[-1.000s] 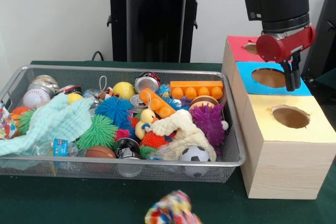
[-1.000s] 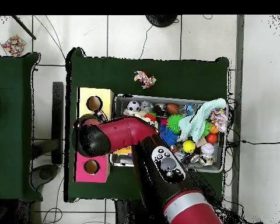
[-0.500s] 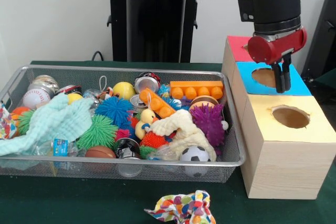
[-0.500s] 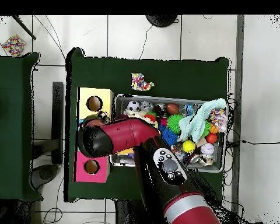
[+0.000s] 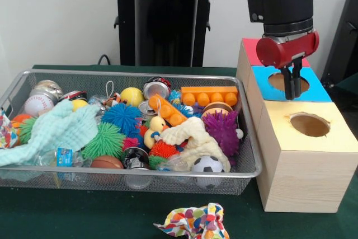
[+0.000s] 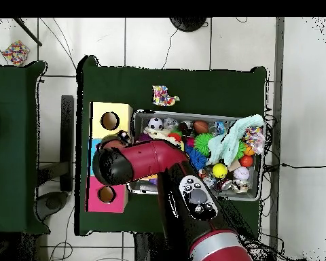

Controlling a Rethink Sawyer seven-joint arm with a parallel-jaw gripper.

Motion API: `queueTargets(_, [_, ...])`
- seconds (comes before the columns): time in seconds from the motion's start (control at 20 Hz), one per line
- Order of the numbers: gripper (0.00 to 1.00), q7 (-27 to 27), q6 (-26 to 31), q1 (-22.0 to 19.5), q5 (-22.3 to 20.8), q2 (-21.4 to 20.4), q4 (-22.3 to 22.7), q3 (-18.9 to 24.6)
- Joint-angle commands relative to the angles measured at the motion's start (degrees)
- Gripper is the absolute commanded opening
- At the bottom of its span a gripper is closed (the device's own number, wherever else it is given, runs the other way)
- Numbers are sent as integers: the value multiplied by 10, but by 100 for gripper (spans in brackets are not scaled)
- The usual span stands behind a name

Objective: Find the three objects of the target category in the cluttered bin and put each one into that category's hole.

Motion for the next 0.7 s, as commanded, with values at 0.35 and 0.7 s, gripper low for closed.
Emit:
queueTargets(0.35, [100,59,-15,-3,-31,-15,-28,-44])
queueTargets(0.7, [100,35,-17,-3,-50,-23,-48,-52])
